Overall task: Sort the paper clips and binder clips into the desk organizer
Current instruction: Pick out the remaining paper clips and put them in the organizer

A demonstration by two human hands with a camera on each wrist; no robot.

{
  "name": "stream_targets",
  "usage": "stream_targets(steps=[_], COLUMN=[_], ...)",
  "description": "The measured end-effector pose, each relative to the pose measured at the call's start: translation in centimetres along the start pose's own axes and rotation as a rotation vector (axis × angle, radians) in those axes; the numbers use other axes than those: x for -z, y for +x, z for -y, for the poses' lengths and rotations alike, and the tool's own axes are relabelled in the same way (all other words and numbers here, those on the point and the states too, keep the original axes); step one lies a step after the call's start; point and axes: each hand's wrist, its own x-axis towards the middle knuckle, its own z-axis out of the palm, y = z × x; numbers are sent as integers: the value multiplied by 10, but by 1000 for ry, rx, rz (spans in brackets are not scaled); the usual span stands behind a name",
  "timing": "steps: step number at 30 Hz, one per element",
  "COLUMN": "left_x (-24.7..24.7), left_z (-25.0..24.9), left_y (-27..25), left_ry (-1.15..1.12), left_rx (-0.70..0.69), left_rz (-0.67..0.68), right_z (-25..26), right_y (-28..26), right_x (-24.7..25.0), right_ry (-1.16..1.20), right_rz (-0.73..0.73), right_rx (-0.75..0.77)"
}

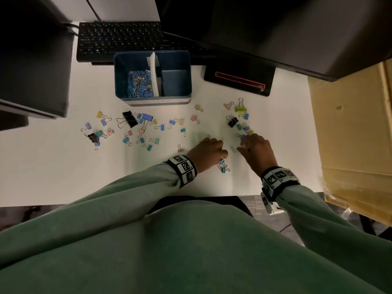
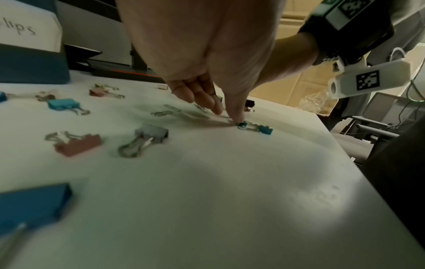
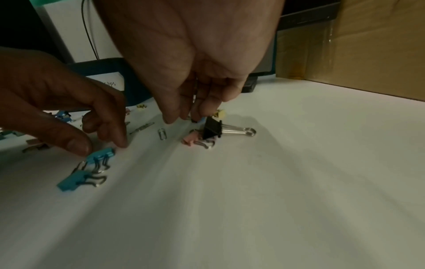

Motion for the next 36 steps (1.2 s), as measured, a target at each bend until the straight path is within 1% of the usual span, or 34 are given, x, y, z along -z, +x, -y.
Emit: stream_targets(steps=[4,7,11,13,17,20,23,25,30,31,32,33,35,36], left_x=[1,0,-3,0,9,13,8,6,13,14,15,16,16,16], left_z=[-3,-2,3,9,29,40,48,50,53,53,52,50,44,42], left_y=[2,-2,-1,-3,-18,-34,-50,-59,-64,-61,-56,-51,-41,-36], left_ry=[4,-8,-6,15,-7,12,30,13,-47,-53,-47,-35,-7,-4], left_rx=[14,29,66,76,163,214,167,151,194,205,213,212,208,216], left_rz=[41,36,39,58,24,-8,-57,-83,-169,-185,-194,-198,-202,-196], right_z=[-1,9,27,28,11,-3,-1,5,23,26,24,20,6,0], right_y=[-8,-8,-1,3,9,12,7,0,-2,-1,0,3,10,15], right_x=[-1,-5,-10,-9,0,5,2,-3,-12,-11,-10,-9,-3,-1], right_ry=[-41,-95,-104,-36,44,63,-32,-110,-84,-57,-20,28,155,213], right_rz=[12,31,20,11,-125,-112,-25,-12,6,-10,-49,-102,-197,-208], right_rx=[11,6,96,67,-28,-84,-19,37,147,137,89,9,-201,-291])
